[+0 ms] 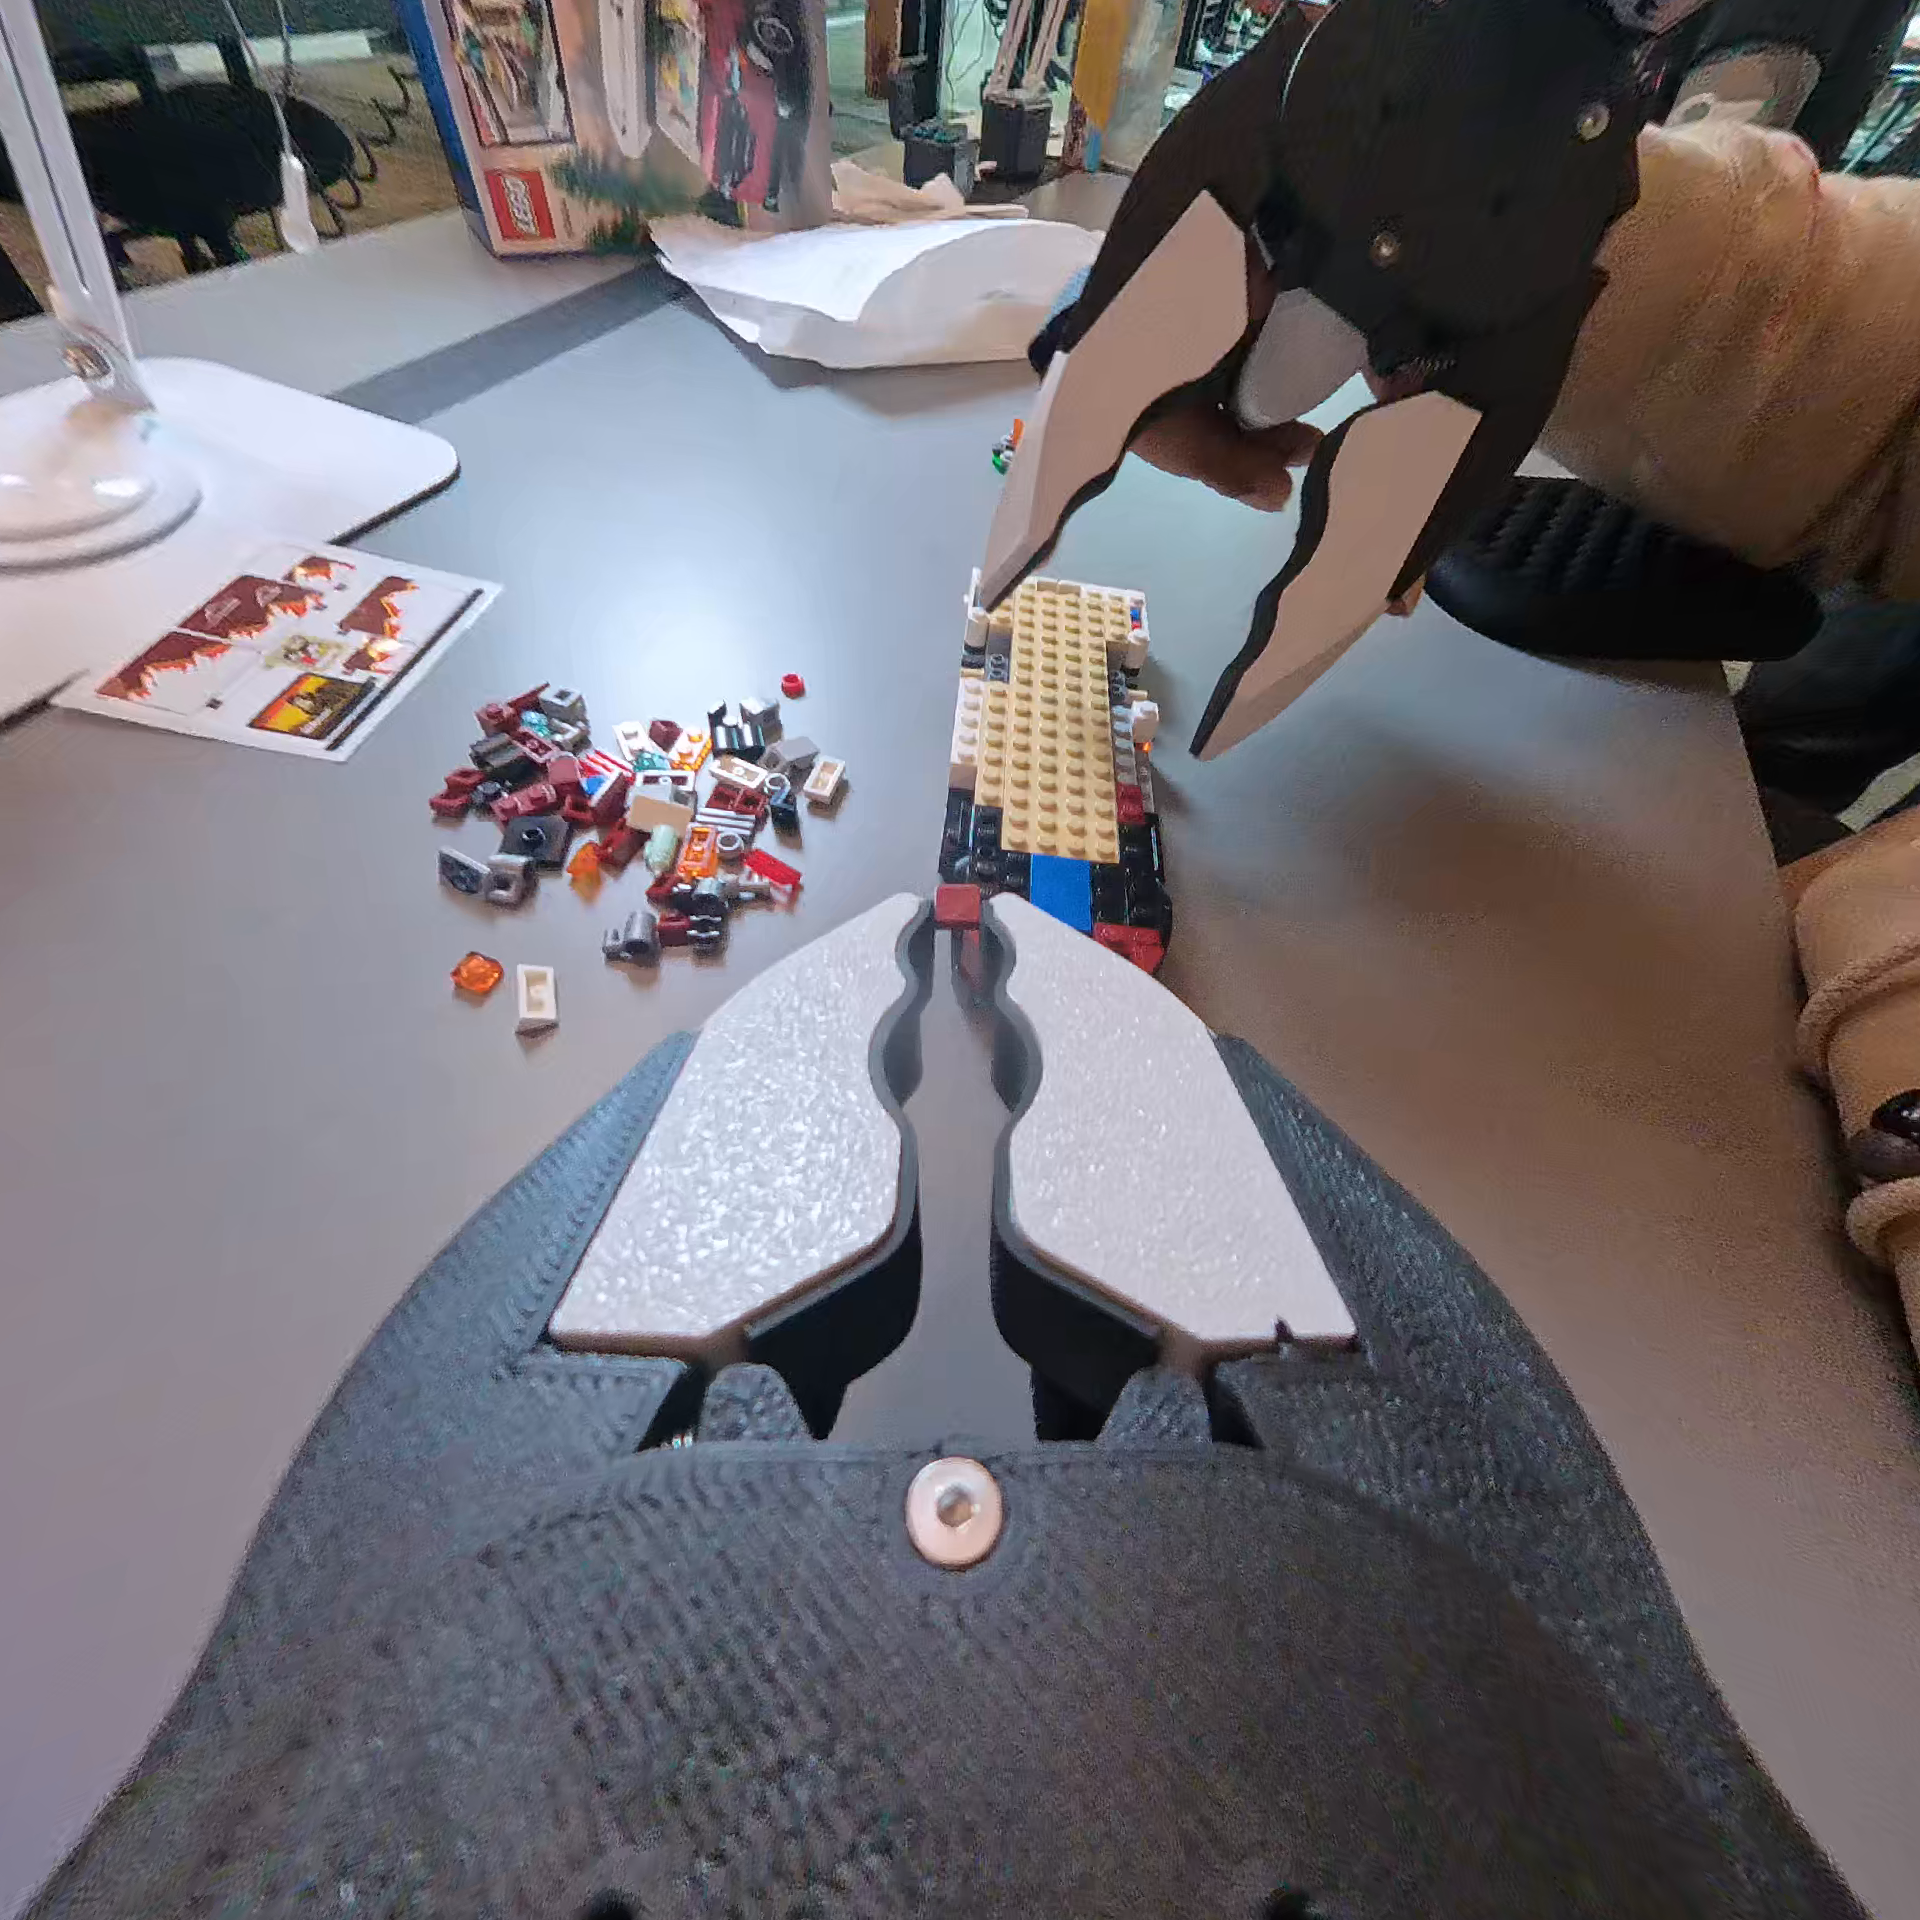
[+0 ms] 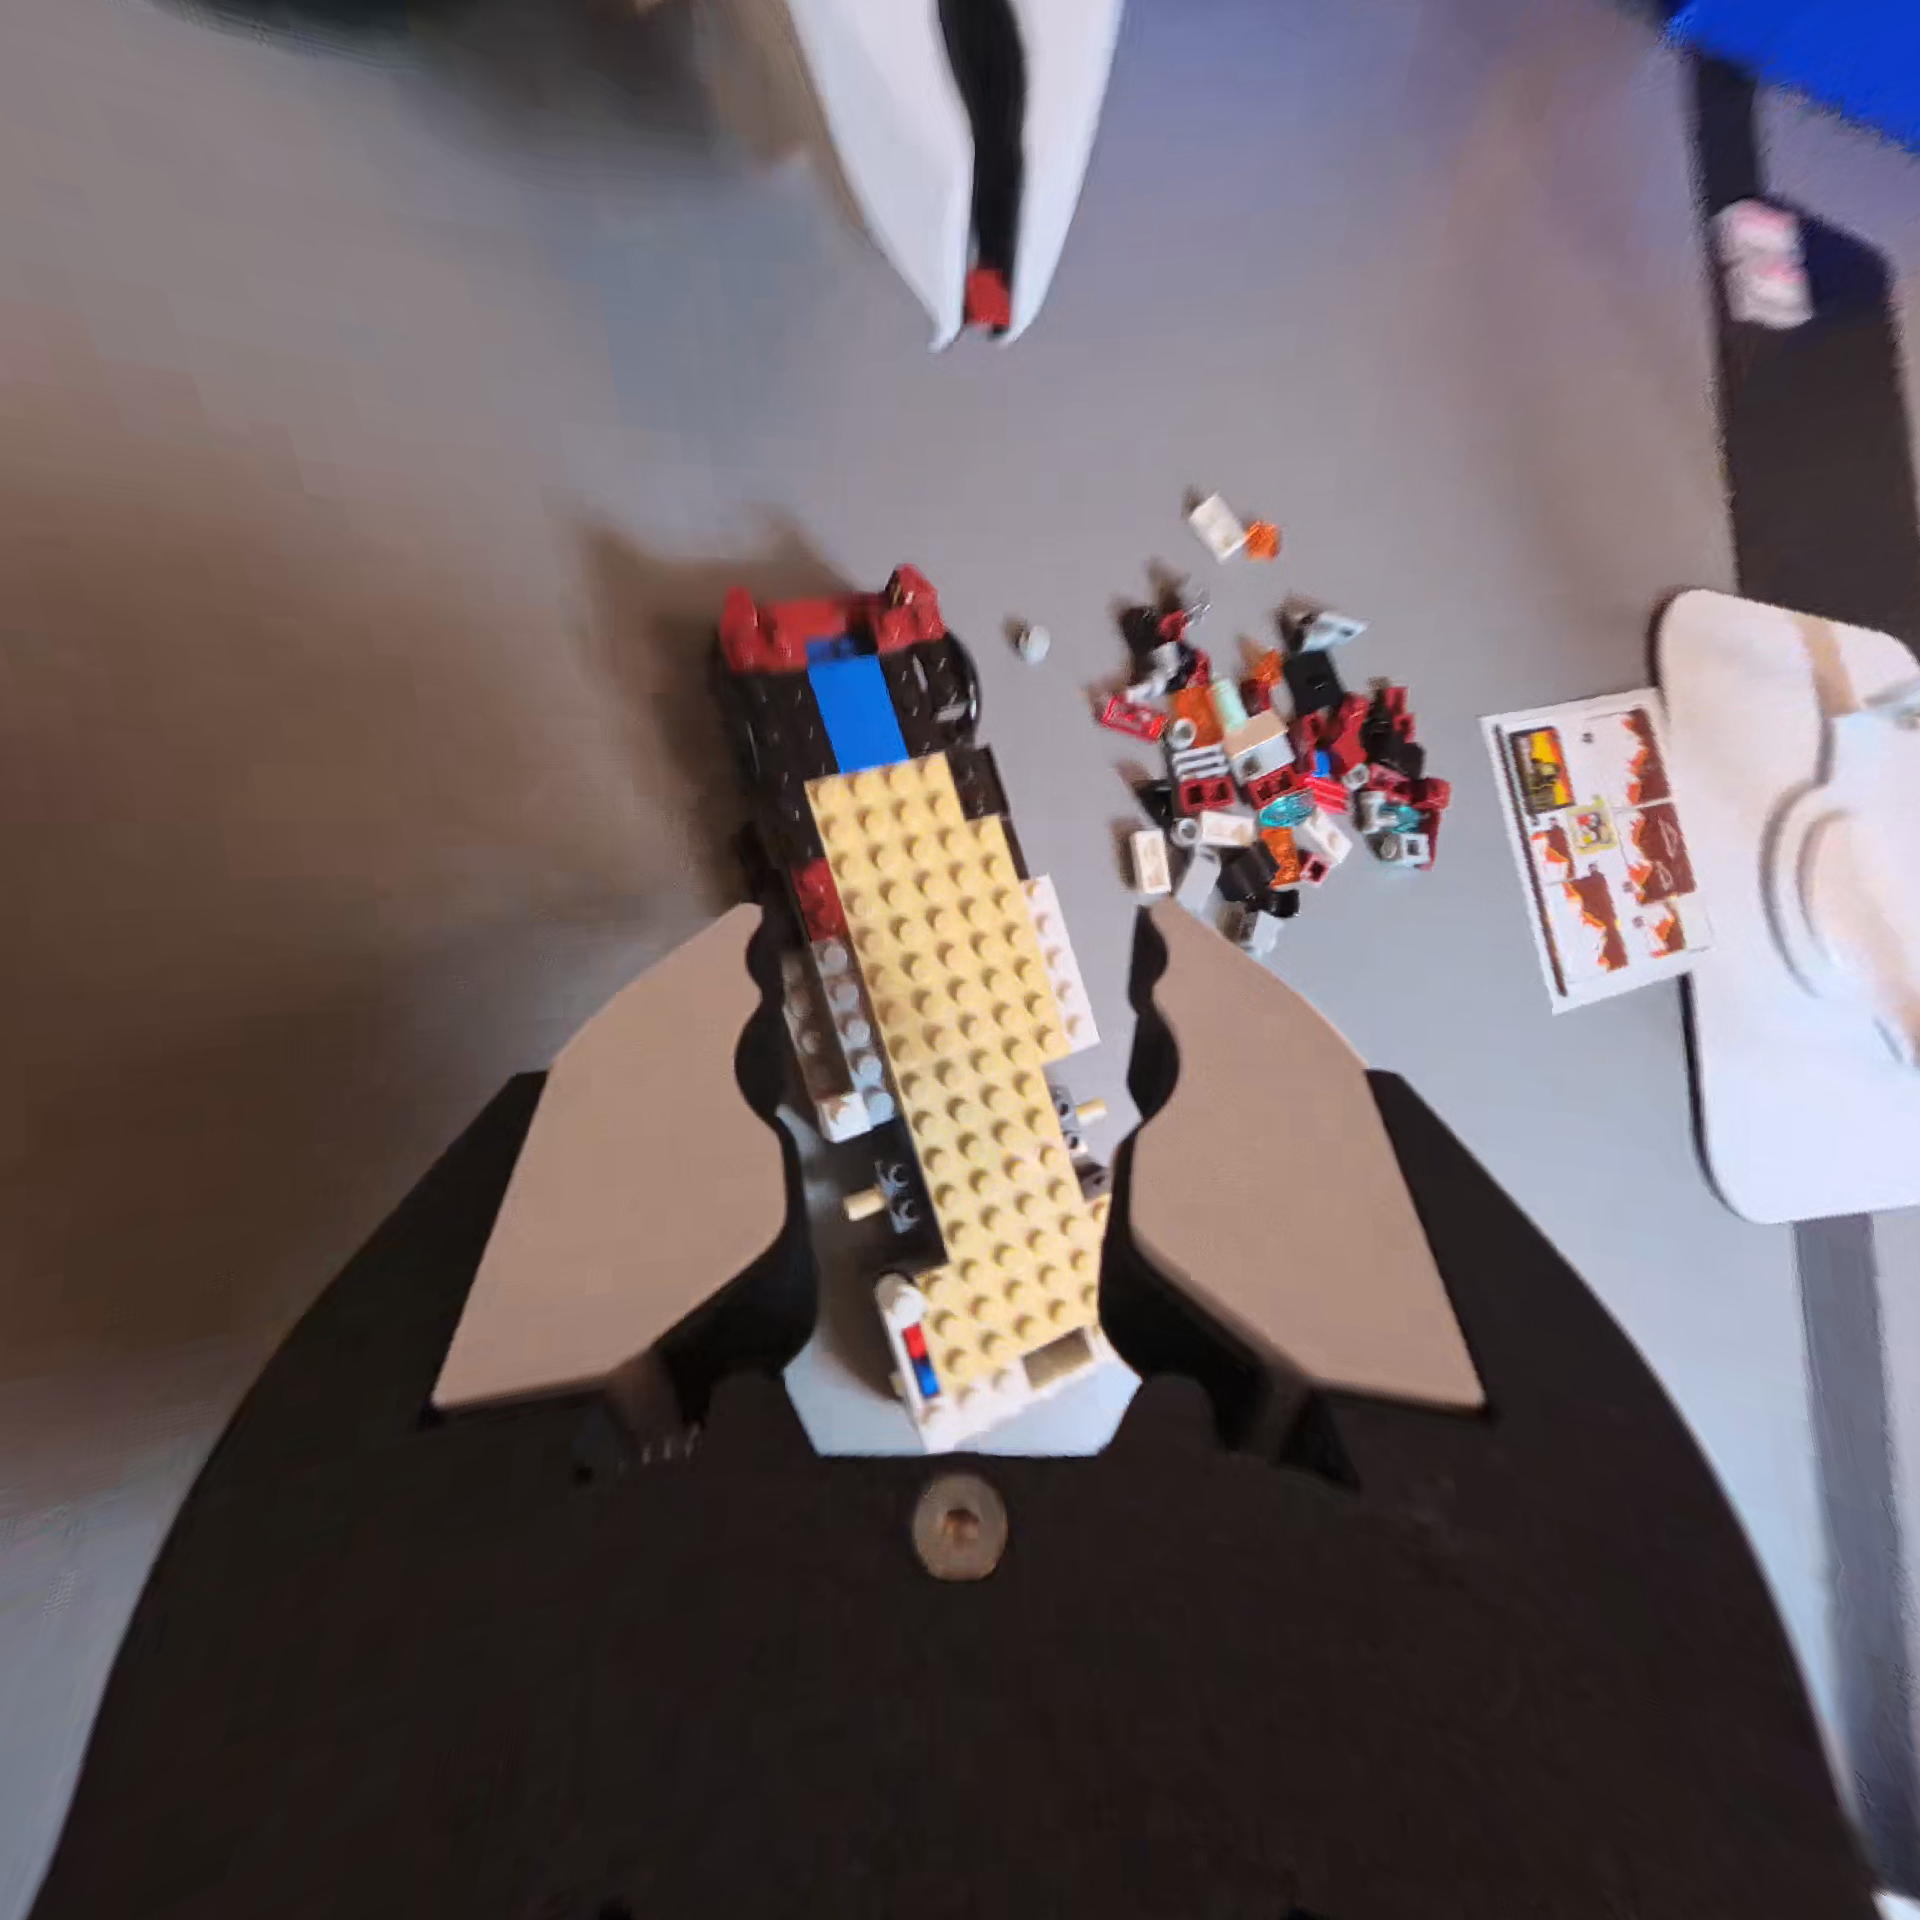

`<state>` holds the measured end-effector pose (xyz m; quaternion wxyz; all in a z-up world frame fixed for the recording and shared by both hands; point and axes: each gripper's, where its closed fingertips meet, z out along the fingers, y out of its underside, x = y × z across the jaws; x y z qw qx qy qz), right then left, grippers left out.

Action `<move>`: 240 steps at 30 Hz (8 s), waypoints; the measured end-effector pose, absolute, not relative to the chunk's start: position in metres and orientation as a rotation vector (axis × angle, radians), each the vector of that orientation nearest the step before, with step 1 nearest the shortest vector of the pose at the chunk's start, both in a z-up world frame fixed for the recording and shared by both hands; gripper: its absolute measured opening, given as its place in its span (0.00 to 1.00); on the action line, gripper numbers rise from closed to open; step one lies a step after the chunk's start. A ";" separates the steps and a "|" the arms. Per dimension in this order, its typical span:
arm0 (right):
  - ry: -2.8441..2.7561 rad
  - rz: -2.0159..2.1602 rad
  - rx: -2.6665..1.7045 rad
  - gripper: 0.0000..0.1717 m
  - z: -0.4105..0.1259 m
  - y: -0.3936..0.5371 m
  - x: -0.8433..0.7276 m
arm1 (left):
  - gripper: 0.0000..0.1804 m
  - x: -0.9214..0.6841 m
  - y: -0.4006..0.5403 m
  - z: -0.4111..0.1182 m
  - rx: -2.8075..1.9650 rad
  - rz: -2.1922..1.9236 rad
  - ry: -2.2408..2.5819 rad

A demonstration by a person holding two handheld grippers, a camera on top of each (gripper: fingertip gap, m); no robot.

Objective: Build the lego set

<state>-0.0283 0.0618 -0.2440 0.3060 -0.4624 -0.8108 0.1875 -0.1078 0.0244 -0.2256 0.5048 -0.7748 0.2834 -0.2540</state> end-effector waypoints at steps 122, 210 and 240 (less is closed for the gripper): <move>-1.714 1.361 -1.598 0.04 -0.209 0.004 -0.046 | 0.04 -0.066 0.006 -0.203 -1.548 -0.025 1.001; -2.533 0.414 -1.206 0.36 -0.259 0.044 0.013 | 0.10 -0.035 0.007 -0.266 -1.951 -0.616 1.010; -2.221 0.347 -1.149 0.39 -0.259 0.058 -0.017 | 0.15 -0.051 0.026 -0.234 -2.001 -1.298 0.237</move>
